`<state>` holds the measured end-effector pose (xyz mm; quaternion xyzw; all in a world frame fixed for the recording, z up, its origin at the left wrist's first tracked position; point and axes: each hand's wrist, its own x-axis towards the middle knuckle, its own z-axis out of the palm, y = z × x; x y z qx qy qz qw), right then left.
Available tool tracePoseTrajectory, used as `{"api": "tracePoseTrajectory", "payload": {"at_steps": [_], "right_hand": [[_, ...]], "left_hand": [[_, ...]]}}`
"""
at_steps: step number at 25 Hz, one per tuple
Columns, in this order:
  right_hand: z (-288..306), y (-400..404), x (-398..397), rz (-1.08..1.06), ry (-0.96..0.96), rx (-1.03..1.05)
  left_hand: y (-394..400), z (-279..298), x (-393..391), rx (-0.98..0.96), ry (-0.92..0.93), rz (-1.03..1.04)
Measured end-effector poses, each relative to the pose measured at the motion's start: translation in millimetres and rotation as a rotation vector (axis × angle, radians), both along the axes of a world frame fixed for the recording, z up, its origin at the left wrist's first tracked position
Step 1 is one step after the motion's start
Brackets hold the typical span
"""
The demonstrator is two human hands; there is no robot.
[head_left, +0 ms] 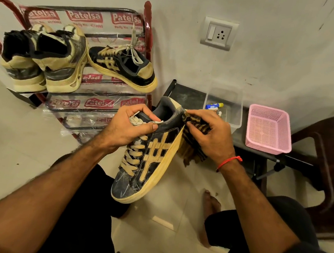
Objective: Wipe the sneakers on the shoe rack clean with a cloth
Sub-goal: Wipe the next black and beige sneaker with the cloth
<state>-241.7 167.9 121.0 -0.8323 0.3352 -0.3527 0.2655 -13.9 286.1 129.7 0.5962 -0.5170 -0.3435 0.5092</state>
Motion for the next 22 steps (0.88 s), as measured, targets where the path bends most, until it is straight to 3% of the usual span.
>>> {"api": "tracePoseTrajectory", "payload": {"at_steps": [2,6,10,14,17,22], "right_hand": [[4.2,2.4,-0.8,-0.020,-0.034,-0.019],[7.0,15.6,5.1,0.176,0.018,-0.090],[6.5,-4.1,-1.4,-0.040,-0.029,-0.059],[8.4,14.7,4.8,0.215,-0.008,-0.087],[8.6,2.5,2.4,0.003,-0.049,-0.081],[6.6,6.6,4.4,0.071,-0.032,-0.108]], "left_hand": [[0.5,0.1,-4.2,0.021,-0.047,-0.025],[2.2,0.9,-5.2,-0.047,-0.081,-0.031],[3.6,1.8,-5.3,-0.095,-0.093,-0.058],[1.7,-1.0,-3.2,-0.100,-0.109,-0.032],[0.6,-0.4,-6.0,-0.096,-0.108,-0.045],[1.5,-0.9,-6.6,-0.088,-0.107,-0.017]]}}
